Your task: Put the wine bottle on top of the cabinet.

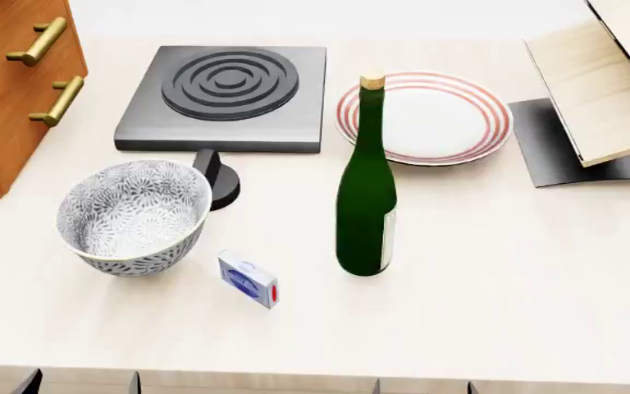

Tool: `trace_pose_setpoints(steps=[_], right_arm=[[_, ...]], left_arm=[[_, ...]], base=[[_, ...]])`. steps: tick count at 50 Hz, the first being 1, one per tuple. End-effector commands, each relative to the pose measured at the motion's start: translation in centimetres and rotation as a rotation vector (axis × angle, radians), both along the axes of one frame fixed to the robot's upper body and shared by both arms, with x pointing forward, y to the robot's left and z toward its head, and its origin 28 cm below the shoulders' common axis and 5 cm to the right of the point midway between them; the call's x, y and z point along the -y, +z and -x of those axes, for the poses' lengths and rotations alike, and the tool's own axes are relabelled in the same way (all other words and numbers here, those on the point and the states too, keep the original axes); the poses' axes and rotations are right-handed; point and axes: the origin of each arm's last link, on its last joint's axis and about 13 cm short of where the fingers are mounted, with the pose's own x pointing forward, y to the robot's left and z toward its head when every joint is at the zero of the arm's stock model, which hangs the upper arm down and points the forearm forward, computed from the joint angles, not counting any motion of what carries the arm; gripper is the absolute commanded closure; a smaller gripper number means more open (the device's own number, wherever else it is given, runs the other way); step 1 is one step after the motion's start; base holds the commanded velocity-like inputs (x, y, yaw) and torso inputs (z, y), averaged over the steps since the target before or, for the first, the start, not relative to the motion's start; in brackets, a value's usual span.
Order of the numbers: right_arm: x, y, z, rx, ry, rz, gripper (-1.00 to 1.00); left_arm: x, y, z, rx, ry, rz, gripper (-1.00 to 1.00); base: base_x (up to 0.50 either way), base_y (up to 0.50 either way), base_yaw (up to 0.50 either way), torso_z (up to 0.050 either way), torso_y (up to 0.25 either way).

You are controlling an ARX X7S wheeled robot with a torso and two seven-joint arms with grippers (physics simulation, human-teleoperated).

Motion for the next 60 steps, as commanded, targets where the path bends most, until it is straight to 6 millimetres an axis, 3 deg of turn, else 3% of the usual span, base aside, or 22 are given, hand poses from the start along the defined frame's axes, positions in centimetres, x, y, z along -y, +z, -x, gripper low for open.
trace_pose_setpoints(steps=[1, 36, 50, 60], right_arm=[[0.0, 0.0, 0.0, 0.0, 0.0, 0.0, -1.0], [0.0, 0.1, 0.2, 0.004, -0.023, 0.033, -1.0], [0.4, 3.2, 0.0, 0.104, -0.059, 0.004, -1.0], [0.0, 7.2, 0.7, 0.208, -0.027, -0.006, -1.0]], left_arm=[[0.0, 0.0, 0.0, 0.0, 0.0, 0.0, -1.0], [0.0, 0.1, 0.0, 0.042, 0.014, -0.04, -1.0], [-0.6, 3.5, 0.1, 0.185, 0.061, -0.039, -1.0], [-0.5, 7.8, 0.7, 0.316, 0.063, -0.056, -1.0]], base=[[0.0, 0.0, 0.0, 0.0, 0.0], [0.0, 0.0, 0.0, 0.0, 0.0], [0.0, 0.0, 0.0, 0.0, 0.0], [0.0, 0.0, 0.0, 0.0, 0.0]])
